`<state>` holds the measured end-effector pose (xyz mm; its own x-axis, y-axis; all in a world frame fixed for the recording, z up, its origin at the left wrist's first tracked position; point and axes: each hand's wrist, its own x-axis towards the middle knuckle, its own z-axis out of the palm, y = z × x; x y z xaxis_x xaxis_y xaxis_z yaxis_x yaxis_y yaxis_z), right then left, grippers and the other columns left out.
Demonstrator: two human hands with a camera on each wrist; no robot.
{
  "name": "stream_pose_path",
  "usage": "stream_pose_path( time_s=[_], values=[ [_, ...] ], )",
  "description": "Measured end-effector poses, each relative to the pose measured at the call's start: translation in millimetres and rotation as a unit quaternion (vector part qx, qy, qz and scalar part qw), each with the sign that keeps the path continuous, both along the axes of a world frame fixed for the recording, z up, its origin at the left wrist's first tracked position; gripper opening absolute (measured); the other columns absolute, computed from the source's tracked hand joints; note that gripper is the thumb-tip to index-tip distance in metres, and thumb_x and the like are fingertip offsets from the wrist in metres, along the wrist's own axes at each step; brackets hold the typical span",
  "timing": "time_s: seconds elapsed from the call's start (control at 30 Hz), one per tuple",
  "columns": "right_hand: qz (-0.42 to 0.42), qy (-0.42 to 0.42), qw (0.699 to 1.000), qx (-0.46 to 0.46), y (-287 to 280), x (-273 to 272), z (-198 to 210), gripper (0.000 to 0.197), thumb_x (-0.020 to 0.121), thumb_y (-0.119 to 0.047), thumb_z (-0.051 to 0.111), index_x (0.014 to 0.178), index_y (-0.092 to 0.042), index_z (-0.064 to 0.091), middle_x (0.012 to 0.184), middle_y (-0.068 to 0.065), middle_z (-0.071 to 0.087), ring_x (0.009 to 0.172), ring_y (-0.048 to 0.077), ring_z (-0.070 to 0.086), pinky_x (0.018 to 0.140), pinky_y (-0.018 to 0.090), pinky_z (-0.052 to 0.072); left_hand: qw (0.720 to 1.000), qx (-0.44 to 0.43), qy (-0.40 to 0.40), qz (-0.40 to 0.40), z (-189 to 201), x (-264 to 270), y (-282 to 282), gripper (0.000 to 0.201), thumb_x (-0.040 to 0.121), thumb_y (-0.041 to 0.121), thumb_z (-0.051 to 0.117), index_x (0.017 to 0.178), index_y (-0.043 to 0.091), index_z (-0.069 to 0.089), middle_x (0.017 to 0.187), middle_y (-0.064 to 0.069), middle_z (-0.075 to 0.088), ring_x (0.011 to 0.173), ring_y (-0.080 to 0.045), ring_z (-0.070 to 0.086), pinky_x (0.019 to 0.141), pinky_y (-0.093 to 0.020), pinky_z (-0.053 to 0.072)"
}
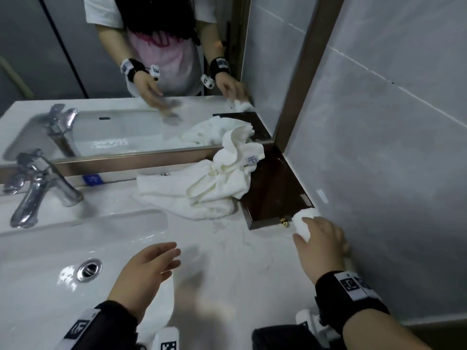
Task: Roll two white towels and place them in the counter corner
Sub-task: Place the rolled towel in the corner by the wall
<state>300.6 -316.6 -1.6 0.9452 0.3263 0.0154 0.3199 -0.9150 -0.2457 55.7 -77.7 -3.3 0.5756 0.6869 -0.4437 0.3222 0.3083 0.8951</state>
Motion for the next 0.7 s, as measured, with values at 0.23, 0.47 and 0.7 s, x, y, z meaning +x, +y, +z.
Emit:
stream_pose_path(
  time_s=[0.23,0.47,0.7],
  values=[
    [0.146,0.061,0.985,0.066,104,12,27,0.061,0.08,-0.04,0.068,0.136,-0.033,0.045,0.141,-0.003,0.042,0.129,0.025,0.036,0.104,0.044,0.035,0.999,0.007,0.003,0.042,12,-14,11,0.017,0.089,0.015,0.068,0.105,0.018,0.074,0.098,-0.003,0.077,0.092,-0.018,0.074,0.089,-0.037,0.053],
    [0.113,0.138,0.979,0.102,188,44,30,0.082,0.071,-0.045,0.07,0.141,-0.033,0.029,0.137,0.008,0.046,0.121,0.037,0.041,0.098,0.045,0.039,0.995,0.015,0.006,0.094,19,-36,11,0.016,0.089,0.016,0.069,0.103,0.02,0.074,0.098,0.0,0.077,0.091,-0.015,0.074,0.09,-0.039,0.053],
    [0.129,0.112,0.985,-0.019,210,63,18,0.081,0.079,-0.029,0.064,0.144,-0.046,0.019,0.136,0.011,0.047,0.12,0.039,0.043,0.099,0.049,0.042,0.992,0.018,0.021,0.121,19,-52,5,0.016,0.087,0.017,0.07,0.103,0.02,0.075,0.096,0.001,0.077,0.089,-0.013,0.074,0.088,-0.037,0.053]
  ],
)
